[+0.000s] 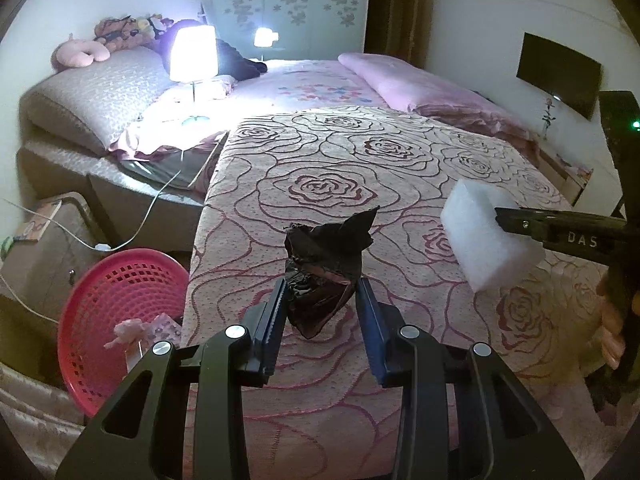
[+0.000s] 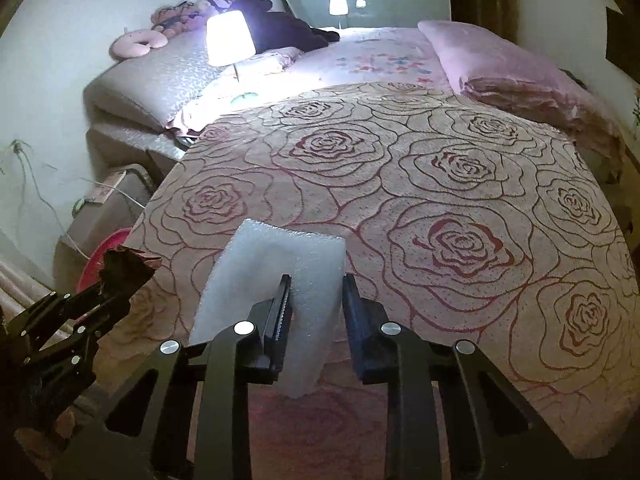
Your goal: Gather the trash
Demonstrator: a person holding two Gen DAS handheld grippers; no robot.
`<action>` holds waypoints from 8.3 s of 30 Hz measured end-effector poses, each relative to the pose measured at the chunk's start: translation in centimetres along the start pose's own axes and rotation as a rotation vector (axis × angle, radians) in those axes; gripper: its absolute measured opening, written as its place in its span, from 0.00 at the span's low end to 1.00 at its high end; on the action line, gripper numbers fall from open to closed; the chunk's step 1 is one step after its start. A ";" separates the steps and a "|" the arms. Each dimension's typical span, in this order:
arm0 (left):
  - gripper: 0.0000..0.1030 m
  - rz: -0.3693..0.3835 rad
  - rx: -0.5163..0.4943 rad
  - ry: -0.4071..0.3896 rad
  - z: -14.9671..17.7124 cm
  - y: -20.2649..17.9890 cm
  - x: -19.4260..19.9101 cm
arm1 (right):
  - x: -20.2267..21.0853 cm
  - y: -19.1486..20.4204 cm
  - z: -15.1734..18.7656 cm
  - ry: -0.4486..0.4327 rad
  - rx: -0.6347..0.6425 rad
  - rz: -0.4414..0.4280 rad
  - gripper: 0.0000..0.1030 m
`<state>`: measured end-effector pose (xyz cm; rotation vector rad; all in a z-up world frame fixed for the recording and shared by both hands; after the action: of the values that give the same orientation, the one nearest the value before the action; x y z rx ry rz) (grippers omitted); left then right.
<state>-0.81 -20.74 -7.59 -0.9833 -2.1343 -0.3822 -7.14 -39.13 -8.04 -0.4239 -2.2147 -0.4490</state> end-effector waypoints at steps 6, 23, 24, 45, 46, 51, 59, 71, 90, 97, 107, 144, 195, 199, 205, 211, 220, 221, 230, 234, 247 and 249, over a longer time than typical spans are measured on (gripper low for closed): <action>0.33 -0.009 0.016 0.006 0.0 0.7 -0.1 | -0.4 0.9 -0.1 0.010 0.030 -0.016 0.24; 0.33 -0.028 0.018 0.000 -0.2 1.1 0.2 | 0.1 3.9 -0.3 0.003 0.115 -0.057 0.25; 0.33 -0.035 0.020 -0.002 -0.3 1.3 0.3 | 0.2 4.2 -0.5 -0.002 0.123 -0.061 0.25; 0.33 -0.232 0.192 0.006 1.0 12.7 3.3 | -2.7 15.8 -2.1 0.026 0.293 -0.155 0.25; 0.33 -0.231 0.206 0.008 1.2 13.1 3.3 | -2.8 16.3 -2.2 0.027 0.296 -0.158 0.25; 0.33 -0.246 0.261 0.030 2.1 14.9 2.9 | -3.4 18.6 -2.7 0.026 0.301 -0.181 0.25; 0.33 -0.262 0.322 0.048 2.9 17.3 2.3 | -5.0 21.8 -3.0 0.041 0.302 -0.210 0.25; 0.33 -0.277 0.361 0.073 3.8 19.6 0.4 | -6.9 23.3 -2.3 0.078 0.311 -0.223 0.25; 0.68 -0.289 0.394 0.051 4.2 20.6 -0.6 | -9.2 26.4 -3.2 0.094 0.359 -0.244 0.25; 0.71 -0.289 0.398 0.027 3.7 20.7 0.4 | -9.9 27.4 -2.9 0.114 0.368 -0.244 0.25; 0.71 -0.284 0.388 -0.065 2.4 21.4 4.1 | -11.6 28.1 -3.4 0.134 0.348 -0.226 0.25; 0.71 -0.292 0.411 0.019 4.7 22.8 1.5 | -11.4 29.8 -2.4 0.215 0.280 -0.393 0.34; 0.88 -0.460 0.379 -0.077 2.6 17.4 11.3 | 1.1 22.6 1.1 -0.110 0.391 -0.324 0.93; 0.90 -0.457 0.384 -0.102 3.1 16.7 13.0 | 1.1 21.9 1.7 -0.095 0.354 -0.304 0.93; 0.91 -0.481 0.379 -0.152 4.1 16.1 14.1 | 1.4 22.2 2.8 -0.071 0.334 -0.295 0.93; 0.92 -0.507 0.355 -0.150 4.2 15.6 13.6 | 2.3 22.7 2.8 -0.107 0.340 -0.288 0.93; 0.92 -0.524 0.384 -0.146 4.7 16.6 13.4 | 1.9 22.6 3.3 -0.106 0.341 -0.278 0.93; 0.92 -0.527 0.385 -0.142 4.7 16.6 13.4 | 2.0 22.6 3.3 -0.109 0.342 -0.276 0.93; 0.92 -0.532 0.375 -0.124 4.8 16.3 12.9 | 2.2 22.4 3.4 -0.118 0.345 -0.273 0.93; 0.92 -0.530 0.381 -0.113 4.9 16.3 12.6 | 2.2 22.4 3.4 -0.118 0.346 -0.274 0.93; 0.92 -0.536 0.377 -0.110 5.0 16.1 12.5 | 2.4 22.8 3.6 -0.113 0.361 -0.279 0.93; 0.92 -0.536 0.378 -0.109 5.0 16.1 12.5 | 2.3 23.0 3.8 -0.113 0.364 -0.280 0.93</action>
<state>3.39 -0.80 -2.40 -0.2157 -2.4358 -0.1657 -0.85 -16.87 -4.49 0.0574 -2.4116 -0.1601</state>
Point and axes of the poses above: each gripper's, at about its wrist camera, not at the fingertips, and x roughly against the way its jaws point, y to its left, z to its underside, the point moved 5 cm from there along -x, roughly the way its jaws point, and after that the axes turned 2 degrees about y, right-handed, at the moved point
